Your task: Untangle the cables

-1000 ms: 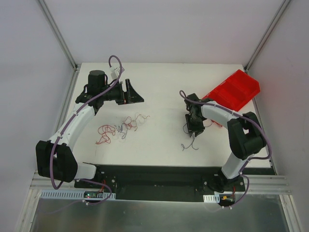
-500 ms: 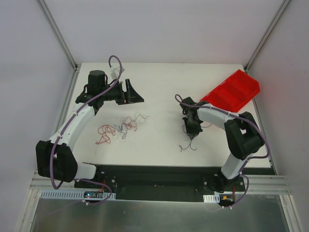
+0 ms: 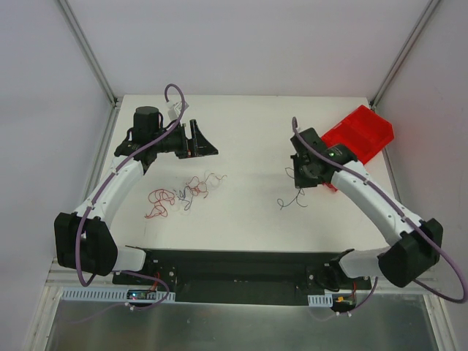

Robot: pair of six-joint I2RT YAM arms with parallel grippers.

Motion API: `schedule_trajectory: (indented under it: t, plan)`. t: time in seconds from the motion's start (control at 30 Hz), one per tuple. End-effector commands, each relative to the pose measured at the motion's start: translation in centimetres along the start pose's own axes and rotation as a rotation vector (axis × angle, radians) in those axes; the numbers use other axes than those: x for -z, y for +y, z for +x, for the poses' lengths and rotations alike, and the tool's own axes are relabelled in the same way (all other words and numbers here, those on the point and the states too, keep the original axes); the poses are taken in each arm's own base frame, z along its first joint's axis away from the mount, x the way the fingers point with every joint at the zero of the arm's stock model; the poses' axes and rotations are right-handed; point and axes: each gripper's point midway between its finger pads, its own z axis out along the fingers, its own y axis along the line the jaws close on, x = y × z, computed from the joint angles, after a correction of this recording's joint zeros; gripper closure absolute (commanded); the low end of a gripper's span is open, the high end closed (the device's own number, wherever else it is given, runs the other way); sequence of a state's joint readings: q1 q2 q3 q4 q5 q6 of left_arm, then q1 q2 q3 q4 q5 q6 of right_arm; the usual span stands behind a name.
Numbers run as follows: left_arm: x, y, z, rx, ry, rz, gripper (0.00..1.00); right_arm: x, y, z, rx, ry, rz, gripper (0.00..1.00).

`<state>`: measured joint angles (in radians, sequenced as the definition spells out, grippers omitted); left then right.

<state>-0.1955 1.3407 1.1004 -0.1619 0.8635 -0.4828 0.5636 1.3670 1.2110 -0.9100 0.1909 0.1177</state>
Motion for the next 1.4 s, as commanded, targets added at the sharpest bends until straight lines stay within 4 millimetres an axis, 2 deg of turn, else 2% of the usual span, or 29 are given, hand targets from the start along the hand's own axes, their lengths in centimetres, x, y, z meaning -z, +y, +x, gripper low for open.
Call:
schedule_trajectory:
  t: [0.0, 0.1, 0.2, 0.33, 0.47, 0.73, 0.9, 1.03, 1.13, 1.37]
  plan:
    - [0.2, -0.8, -0.3, -0.028, -0.01, 0.033, 0.18, 4.4, -2.0, 0.1, -0.022, -0.036, 0.051, 1.0]
    - [0.2, -0.8, -0.2, -0.026, -0.009, 0.035, 0.18, 6.8, -2.4, -0.8, -0.039, -0.095, 0.036, 1.0]
    - [0.3, -0.9, -0.3, -0.028, -0.012, 0.035, 0.19, 8.7, -3.6, -1.5, -0.049, -0.141, 0.064, 1.0]
    - [0.3, -1.1, -0.4, -0.035, -0.016, 0.039, 0.19, 9.8, -5.2, -2.3, -0.063, -0.168, 0.095, 1.0]
    - [0.4, -1.1, -0.3, -0.038, -0.017, 0.04, 0.18, 9.7, -7.0, -3.1, -0.089, -0.158, 0.112, 1.0]
    - [0.3, -1.1, -0.3, -0.033, -0.016, 0.042, 0.19, 7.1, -8.6, -5.7, -0.091, -0.109, 0.05, 1.0]
    - [0.2, -1.1, -0.2, -0.028, -0.009, 0.049, 0.17, 4.2, -10.0, -8.2, -0.074, -0.035, 0.057, 1.0]
    - [0.2, -1.4, -0.2, -0.031, -0.006, 0.056, 0.12, 1.6, -11.2, -9.7, -0.092, 0.01, 0.051, 1.0]
    - [0.2, -1.5, -0.1, -0.037, -0.004, 0.059, 0.03, -0.2, -12.6, -10.2, -0.118, 0.055, 0.071, 1.0]
    - [0.2, -1.8, 0.0, -0.039, -0.001, 0.066, 0.01, -3.9, -16.8, -12.5, -0.126, 0.06, 0.201, 1.0]
